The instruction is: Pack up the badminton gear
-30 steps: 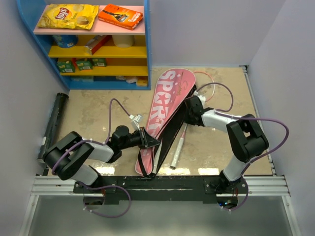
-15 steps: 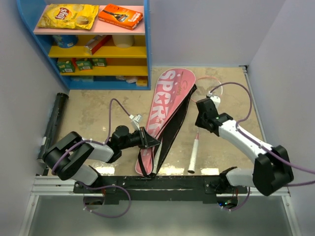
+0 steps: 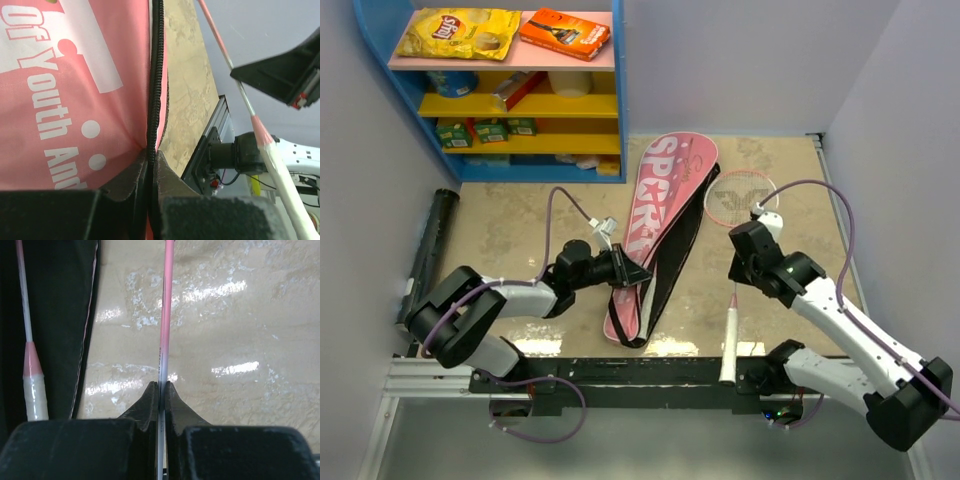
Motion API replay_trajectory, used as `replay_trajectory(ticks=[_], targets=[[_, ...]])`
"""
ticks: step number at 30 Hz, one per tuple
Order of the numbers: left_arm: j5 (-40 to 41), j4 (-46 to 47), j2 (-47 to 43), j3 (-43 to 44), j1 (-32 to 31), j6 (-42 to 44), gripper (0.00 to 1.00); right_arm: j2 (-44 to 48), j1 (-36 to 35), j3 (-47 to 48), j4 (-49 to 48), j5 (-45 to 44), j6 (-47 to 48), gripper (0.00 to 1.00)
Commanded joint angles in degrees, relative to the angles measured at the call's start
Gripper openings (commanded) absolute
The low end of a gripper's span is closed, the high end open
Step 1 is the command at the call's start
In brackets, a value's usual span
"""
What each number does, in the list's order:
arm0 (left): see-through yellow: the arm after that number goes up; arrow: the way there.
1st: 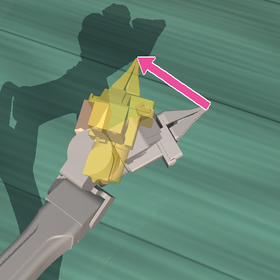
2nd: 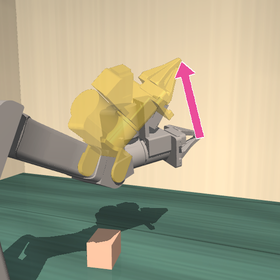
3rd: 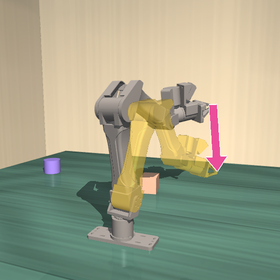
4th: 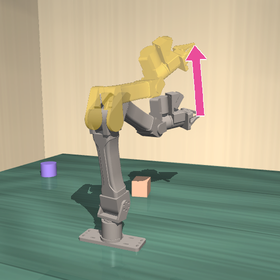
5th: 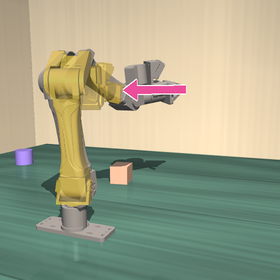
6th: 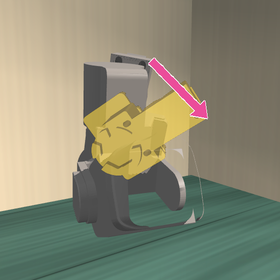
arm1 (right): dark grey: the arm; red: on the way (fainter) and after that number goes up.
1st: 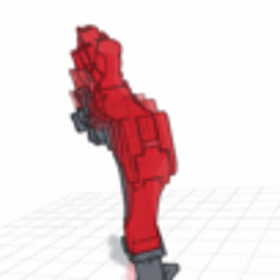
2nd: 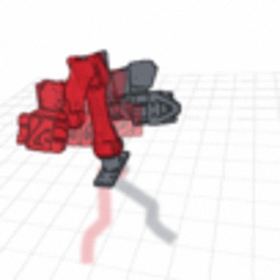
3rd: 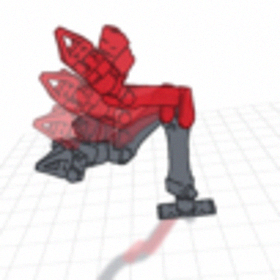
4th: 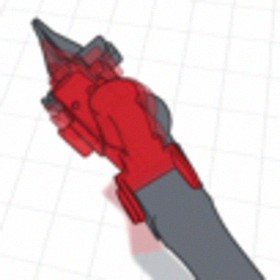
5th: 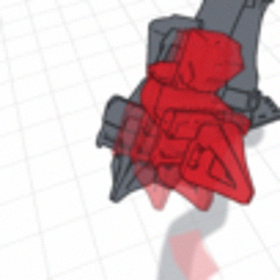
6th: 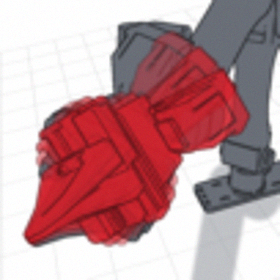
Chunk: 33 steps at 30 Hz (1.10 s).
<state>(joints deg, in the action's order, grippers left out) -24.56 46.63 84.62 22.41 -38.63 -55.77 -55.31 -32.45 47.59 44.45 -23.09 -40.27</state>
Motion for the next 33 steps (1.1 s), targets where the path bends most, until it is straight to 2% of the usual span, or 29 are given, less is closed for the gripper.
replay_trajectory(ticks=[1,9,14,26,33], targets=[[1.52,-0.84,-0.51,5.53,0.31,3.38,0.00,3.27,-2.79,4.70,5.12,-2.84,-4.29,0.00],[2.23,-5.67,1.78,11.24,0.31,5.49,0.00,8.28,-3.94,7.77,11.18,-2.05,-5.43,0.00],[2.32,-5.59,2.48,12.13,0.31,5.50,0.00,8.82,-4.11,8.48,11.63,0.23,-5.08,0.00],[0.65,-6.82,2.66,15.46,0.31,5.76,0.00,5.83,-9.30,6.99,7.33,1.39,-7.71,0.00],[-0.05,-6.99,1.95,14.94,0.40,5.49,0.00,-0.49,-15.10,8.74,3.20,-1.34,-10.26,0.00]])
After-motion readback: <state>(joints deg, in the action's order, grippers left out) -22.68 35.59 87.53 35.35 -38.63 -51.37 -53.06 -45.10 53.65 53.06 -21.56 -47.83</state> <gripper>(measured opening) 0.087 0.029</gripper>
